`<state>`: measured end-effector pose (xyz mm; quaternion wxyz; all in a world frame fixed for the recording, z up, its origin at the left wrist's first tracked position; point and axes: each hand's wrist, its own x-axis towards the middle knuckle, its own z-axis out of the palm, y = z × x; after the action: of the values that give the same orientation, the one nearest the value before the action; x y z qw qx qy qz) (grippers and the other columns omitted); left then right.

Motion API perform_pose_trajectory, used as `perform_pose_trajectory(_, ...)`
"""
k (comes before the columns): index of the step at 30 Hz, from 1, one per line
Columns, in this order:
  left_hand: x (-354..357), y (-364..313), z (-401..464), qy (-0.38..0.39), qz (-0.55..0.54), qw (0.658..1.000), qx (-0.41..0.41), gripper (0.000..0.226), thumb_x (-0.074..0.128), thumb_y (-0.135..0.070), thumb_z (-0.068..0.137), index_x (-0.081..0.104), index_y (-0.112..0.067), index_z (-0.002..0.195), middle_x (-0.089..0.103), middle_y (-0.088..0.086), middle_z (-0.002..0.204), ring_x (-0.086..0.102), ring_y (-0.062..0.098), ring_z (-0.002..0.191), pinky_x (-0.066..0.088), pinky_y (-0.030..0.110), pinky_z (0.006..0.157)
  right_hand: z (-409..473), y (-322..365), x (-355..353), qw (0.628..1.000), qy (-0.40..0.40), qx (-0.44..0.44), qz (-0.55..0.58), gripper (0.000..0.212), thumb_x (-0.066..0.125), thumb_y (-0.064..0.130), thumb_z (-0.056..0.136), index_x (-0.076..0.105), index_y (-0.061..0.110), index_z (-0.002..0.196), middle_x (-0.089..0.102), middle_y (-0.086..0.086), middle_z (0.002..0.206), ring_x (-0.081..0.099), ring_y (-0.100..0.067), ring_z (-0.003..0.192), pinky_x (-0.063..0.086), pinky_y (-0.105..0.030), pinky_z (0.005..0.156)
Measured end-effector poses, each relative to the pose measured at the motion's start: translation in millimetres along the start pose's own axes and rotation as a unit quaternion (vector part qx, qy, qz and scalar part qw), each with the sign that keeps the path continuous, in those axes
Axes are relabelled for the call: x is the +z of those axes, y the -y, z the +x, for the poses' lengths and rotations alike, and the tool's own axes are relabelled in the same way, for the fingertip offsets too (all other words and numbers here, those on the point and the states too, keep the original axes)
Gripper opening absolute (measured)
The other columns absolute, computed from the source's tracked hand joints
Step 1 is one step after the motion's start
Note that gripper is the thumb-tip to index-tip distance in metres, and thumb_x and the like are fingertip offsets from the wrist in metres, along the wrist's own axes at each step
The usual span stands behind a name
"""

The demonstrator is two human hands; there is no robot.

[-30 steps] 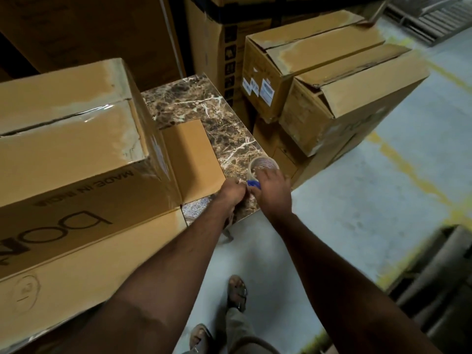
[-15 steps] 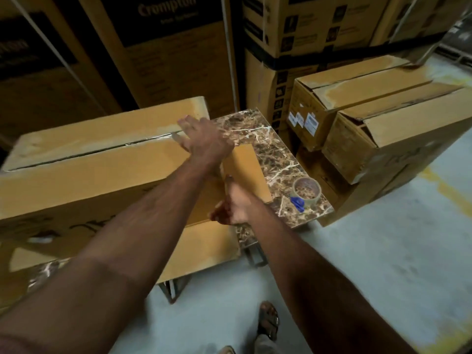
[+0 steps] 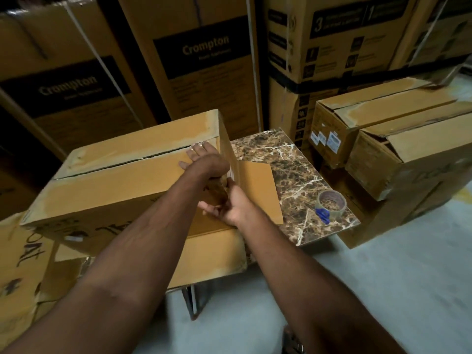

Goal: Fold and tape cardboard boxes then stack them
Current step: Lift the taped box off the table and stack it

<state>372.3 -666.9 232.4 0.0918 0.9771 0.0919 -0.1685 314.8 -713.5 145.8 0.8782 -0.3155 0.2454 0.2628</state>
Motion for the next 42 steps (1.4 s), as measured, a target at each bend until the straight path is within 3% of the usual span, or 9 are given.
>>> perform_pose_trajectory(5, -42.0, 25.4, -30.7, -0.072, -0.047, 0.996, 0.024, 0.081, 0.036, -0.045, 0.105, -0.013, -0.008, 0.157, -0.020, 0.018, 0.164, -0.013, 0.038, 0.152, 0.001, 0.062, 0.120, -23.2, 0.8, 37.1, 0.997, 0.020, -0.063, -0.038, 0.042, 0.051, 0.052, 0.101, 0.066, 0.017, 0.118, 0.070, -0.017, 0.118, 0.065, -0.035, 0.113, 0.060, -0.048, 0.088)
perform_pose_trajectory(9, -72.3, 51.1, -57.7, -0.138, -0.112, 0.983, 0.034, 0.081, 0.039, -0.039, 0.106, -0.014, -0.007, 0.157, -0.021, 0.017, 0.164, -0.016, 0.037, 0.151, 0.000, 0.061, 0.120, -40.1, -1.2, 69.8, 0.990, 0.033, -0.113, -0.076, 0.049, 0.055, 0.054, 0.098, 0.064, 0.014, 0.125, 0.068, -0.019, 0.121, 0.068, -0.033, 0.111, 0.064, -0.040, 0.068)
perform_pose_trajectory(16, -119.0, 102.4, -95.9, -0.253, -0.248, 0.928, 0.117, 0.082, 0.041, -0.033, 0.105, -0.017, -0.004, 0.155, -0.023, 0.017, 0.163, -0.020, 0.036, 0.151, -0.003, 0.060, 0.118, -84.0, 6.7, 135.3, 0.953, 0.075, -0.251, -0.152, 0.027, 0.058, 0.042, 0.100, 0.063, 0.023, 0.118, 0.068, -0.015, 0.122, 0.066, -0.032, 0.111, 0.059, -0.051, 0.090)
perform_pose_trajectory(23, -124.6, 136.0, -106.4, -0.315, -0.362, 0.854, 0.203, 0.095, 0.039, -0.047, 0.097, -0.021, 0.004, 0.151, -0.027, 0.020, 0.161, -0.024, 0.031, 0.150, -0.015, 0.035, 0.118, -115.0, 27.7, 162.1, 0.881, 0.052, -0.356, -0.306, 0.030, 0.065, 0.037, 0.097, 0.067, 0.014, 0.116, 0.077, -0.002, 0.096, 0.073, -0.019, 0.090, 0.059, -0.029, 0.070)
perform_pose_trajectory(28, -84.7, 142.5, -107.2, -0.335, -0.537, 0.745, 0.210, 0.104, 0.073, -0.018, 0.089, -0.008, -0.015, 0.155, 0.030, 0.003, 0.146, 0.041, 0.014, 0.126, 0.032, 0.027, 0.110, -113.5, 47.1, 145.0, 0.779, -0.059, -0.437, -0.445, 0.039, 0.072, 0.042, 0.091, 0.069, 0.010, 0.115, 0.074, 0.000, 0.104, 0.071, -0.017, 0.095, 0.058, -0.026, 0.075)
perform_pose_trajectory(31, -72.6, 160.8, -88.3, -0.310, -0.674, 0.653, 0.150, 0.111, 0.076, -0.045, 0.079, -0.010, -0.041, 0.149, 0.043, 0.018, 0.140, 0.064, 0.029, 0.106, 0.058, 0.041, 0.090, -117.4, 61.4, 131.5, 0.731, -0.090, -0.464, -0.492, 0.036, 0.070, 0.040, 0.093, 0.061, 0.015, 0.118, 0.068, 0.004, 0.111, 0.065, -0.015, 0.100, 0.056, -0.025, 0.073)
perform_pose_trajectory(35, -76.3, 170.4, -84.1, -0.342, -0.626, 0.693, 0.103, 0.079, 0.054, -0.061, 0.094, 0.010, -0.040, 0.156, 0.047, 0.011, 0.138, 0.062, 0.033, 0.113, 0.055, 0.041, 0.086, -112.3, 77.0, 114.8, 0.714, -0.075, -0.470, -0.514, 0.039, 0.070, 0.035, 0.094, 0.060, 0.016, 0.126, 0.067, 0.000, 0.125, 0.064, -0.018, 0.113, 0.056, -0.044, 0.096)
perform_pose_trajectory(39, -110.0, 189.1, -72.8, -0.418, -0.661, 0.623, 0.025, 0.075, 0.051, -0.060, 0.096, 0.023, -0.024, 0.156, 0.025, 0.013, 0.155, 0.044, 0.026, 0.127, 0.048, 0.039, 0.093, -108.3, 77.5, 105.5, 0.703, -0.065, -0.470, -0.530, 0.040, 0.069, 0.032, 0.095, 0.059, 0.018, 0.130, 0.065, -0.001, 0.133, 0.058, -0.022, 0.125, 0.048, -0.050, 0.107)
perform_pose_trajectory(42, -135.3, 207.5, -61.2, -0.391, -0.659, 0.637, 0.082, 0.060, 0.058, -0.051, 0.096, 0.037, -0.022, 0.143, 0.052, 0.011, 0.136, 0.059, 0.024, 0.114, 0.053, 0.033, 0.080, -110.2, 84.1, 110.1, 0.697, -0.062, -0.472, -0.537, 0.044, 0.067, 0.031, 0.096, 0.056, 0.019, 0.137, 0.060, 0.000, 0.141, 0.051, -0.024, 0.134, 0.044, -0.053, 0.111)
